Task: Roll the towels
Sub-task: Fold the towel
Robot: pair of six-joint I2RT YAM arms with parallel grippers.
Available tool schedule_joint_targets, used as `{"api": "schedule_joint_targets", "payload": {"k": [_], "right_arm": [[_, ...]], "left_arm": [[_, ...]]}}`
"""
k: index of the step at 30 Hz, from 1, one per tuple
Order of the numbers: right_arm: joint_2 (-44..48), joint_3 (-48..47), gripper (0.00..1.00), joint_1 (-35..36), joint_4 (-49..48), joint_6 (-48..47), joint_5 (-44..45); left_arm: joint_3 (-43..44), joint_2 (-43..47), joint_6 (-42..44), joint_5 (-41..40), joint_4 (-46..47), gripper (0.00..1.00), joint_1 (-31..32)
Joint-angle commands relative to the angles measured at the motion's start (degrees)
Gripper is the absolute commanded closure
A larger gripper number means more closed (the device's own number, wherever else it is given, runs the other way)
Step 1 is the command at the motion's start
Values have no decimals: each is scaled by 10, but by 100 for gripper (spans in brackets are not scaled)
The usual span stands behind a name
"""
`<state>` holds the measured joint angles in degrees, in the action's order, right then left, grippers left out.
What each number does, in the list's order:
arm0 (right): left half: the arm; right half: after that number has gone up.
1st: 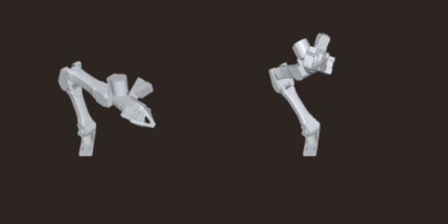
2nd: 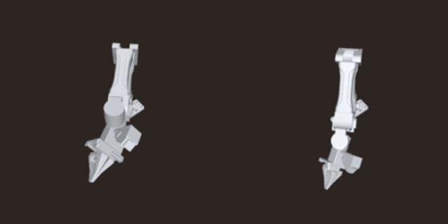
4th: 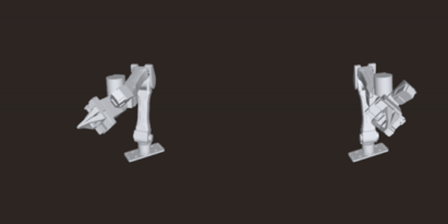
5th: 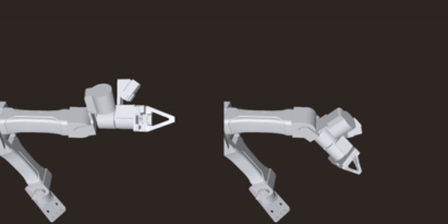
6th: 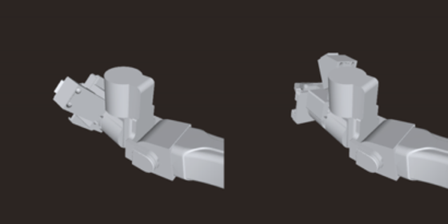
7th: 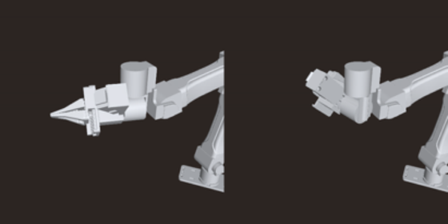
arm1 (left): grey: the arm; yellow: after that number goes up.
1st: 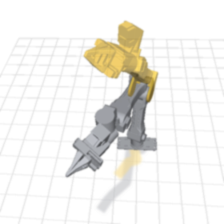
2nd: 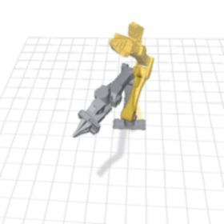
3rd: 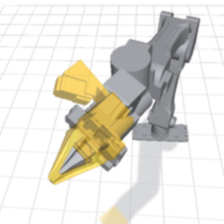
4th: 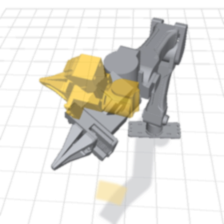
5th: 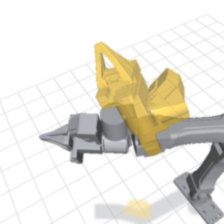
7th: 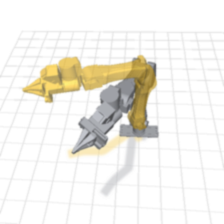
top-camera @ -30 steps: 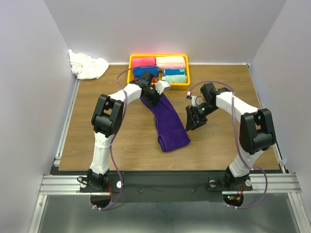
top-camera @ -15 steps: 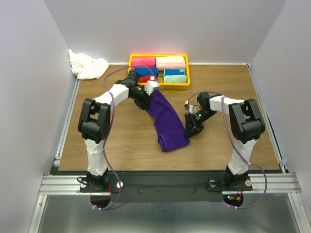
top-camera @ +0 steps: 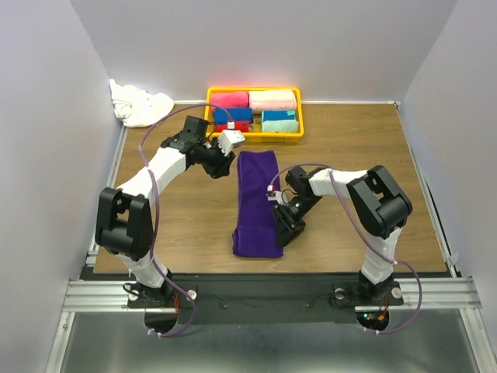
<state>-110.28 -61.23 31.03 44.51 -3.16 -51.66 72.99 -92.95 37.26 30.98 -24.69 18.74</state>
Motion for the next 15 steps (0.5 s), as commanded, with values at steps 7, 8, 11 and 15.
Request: {"api": "schedule_joint_targets", "payload": {"k": [7,8,11,15], "right_arm": [[78,-142,55,-142,22,-32,65],[81,-152,55,-142,22,-31,60],[89,-171,55,-139,24,-13,16],[103,-155,63,-99,22,-12,-20]], "left_arm": [[-70,92,47,43,5,54,17],[-88,115,65,37,2,53,28],[-177,222,138,-4,-11,47,93],[-262,341,179,-58,-18,37,212]]}}
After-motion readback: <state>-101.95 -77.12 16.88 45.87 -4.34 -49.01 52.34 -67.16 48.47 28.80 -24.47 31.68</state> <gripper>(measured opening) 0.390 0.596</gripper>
